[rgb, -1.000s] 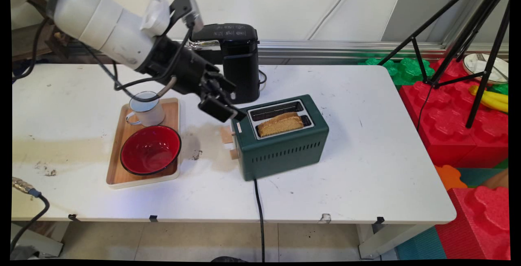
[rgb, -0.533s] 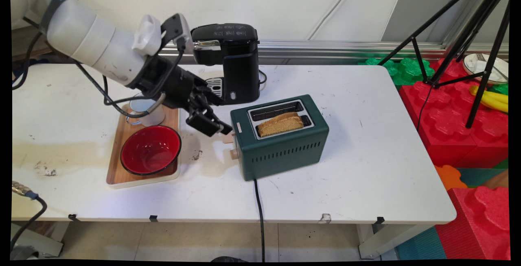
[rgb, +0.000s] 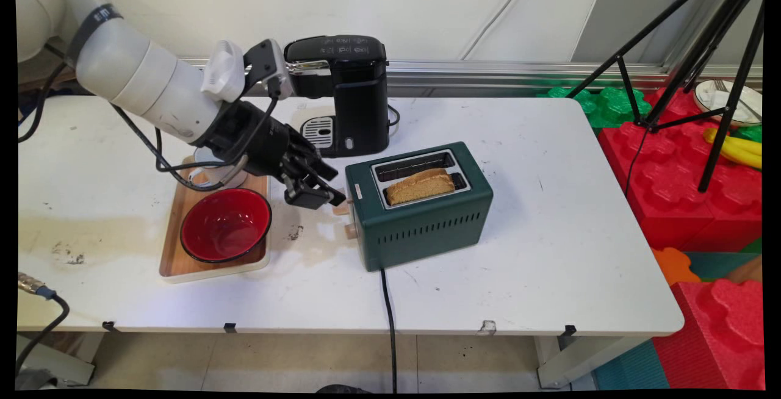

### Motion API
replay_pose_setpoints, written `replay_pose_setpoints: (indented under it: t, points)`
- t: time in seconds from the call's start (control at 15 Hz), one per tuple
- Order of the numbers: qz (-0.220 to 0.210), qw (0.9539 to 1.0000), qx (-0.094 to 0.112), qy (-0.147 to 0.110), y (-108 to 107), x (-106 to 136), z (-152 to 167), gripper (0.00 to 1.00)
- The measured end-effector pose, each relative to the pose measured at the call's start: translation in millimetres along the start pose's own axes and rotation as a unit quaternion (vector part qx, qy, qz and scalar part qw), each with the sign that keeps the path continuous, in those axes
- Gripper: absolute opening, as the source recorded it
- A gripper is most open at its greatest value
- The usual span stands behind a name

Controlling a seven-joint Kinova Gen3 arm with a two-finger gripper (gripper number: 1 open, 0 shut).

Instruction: Press the toaster switch

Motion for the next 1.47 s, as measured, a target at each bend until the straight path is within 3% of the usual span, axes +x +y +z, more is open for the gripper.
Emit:
replay_pose_setpoints:
  t: [1.47]
  points:
    - [-0.009, 0.9998, -0.002, -0.017, -6.5, -6.6, 38.5, 0.00]
